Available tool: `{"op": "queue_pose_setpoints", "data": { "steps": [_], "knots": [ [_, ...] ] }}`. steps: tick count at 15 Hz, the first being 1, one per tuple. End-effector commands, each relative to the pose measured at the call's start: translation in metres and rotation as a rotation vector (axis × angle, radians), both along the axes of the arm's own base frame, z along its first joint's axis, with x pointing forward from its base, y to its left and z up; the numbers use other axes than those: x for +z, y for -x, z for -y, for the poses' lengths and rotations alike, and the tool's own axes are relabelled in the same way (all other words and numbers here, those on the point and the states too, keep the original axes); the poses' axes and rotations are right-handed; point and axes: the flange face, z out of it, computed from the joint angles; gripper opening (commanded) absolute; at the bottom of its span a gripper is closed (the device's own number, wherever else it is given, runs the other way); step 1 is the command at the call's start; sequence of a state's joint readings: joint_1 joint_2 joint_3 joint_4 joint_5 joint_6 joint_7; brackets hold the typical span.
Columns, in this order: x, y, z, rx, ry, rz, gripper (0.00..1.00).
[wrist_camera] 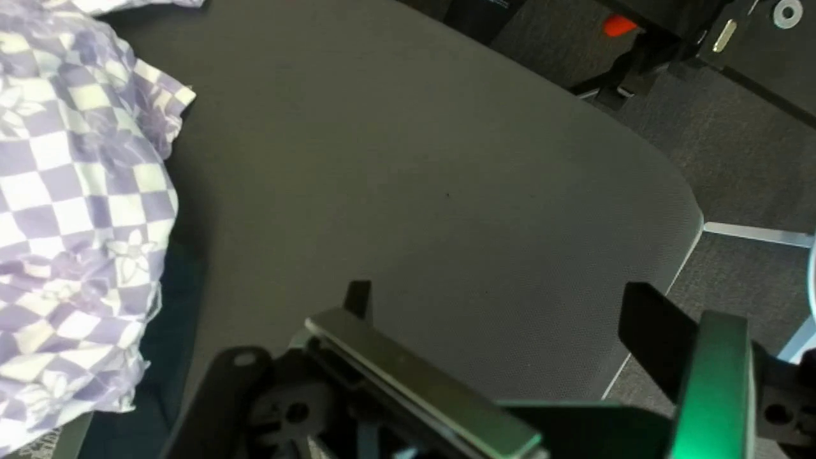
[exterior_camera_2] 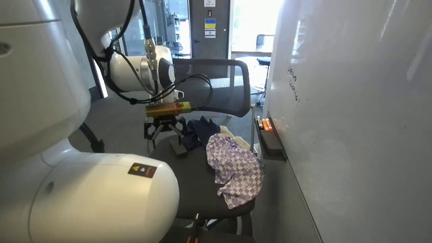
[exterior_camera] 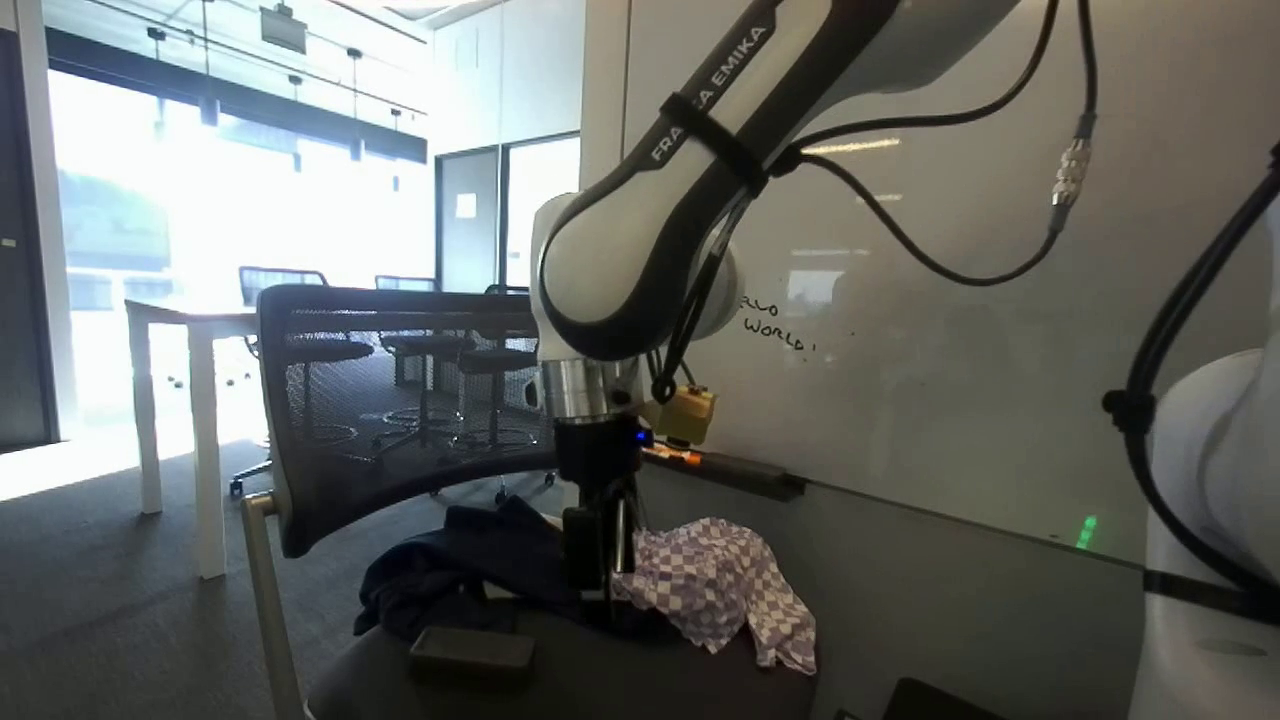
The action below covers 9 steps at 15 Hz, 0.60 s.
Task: Use the duster to erase the markings on the board
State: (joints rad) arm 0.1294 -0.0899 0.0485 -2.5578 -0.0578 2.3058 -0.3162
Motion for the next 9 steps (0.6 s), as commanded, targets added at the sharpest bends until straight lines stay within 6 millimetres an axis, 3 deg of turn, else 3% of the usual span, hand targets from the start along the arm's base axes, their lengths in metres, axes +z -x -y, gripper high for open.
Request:
{"op": "queue_pose_setpoints", "data": {
  "steps": [1, 7, 8, 9],
  "knots": [
    [-0.014, -0.034, -0.025, 0.072, -0.027, 0.016, 1.0],
    [-0.031, -0.072, -0.047, 0.14, -0.066, -0.003, 1.0],
    [-0.033, -0.074, -0.046, 0.147, -0.078, -0.011, 1.0],
    [-0.03, -0.06, -0.044, 0.125, -0.046, -0.001, 1.0]
  ]
}}
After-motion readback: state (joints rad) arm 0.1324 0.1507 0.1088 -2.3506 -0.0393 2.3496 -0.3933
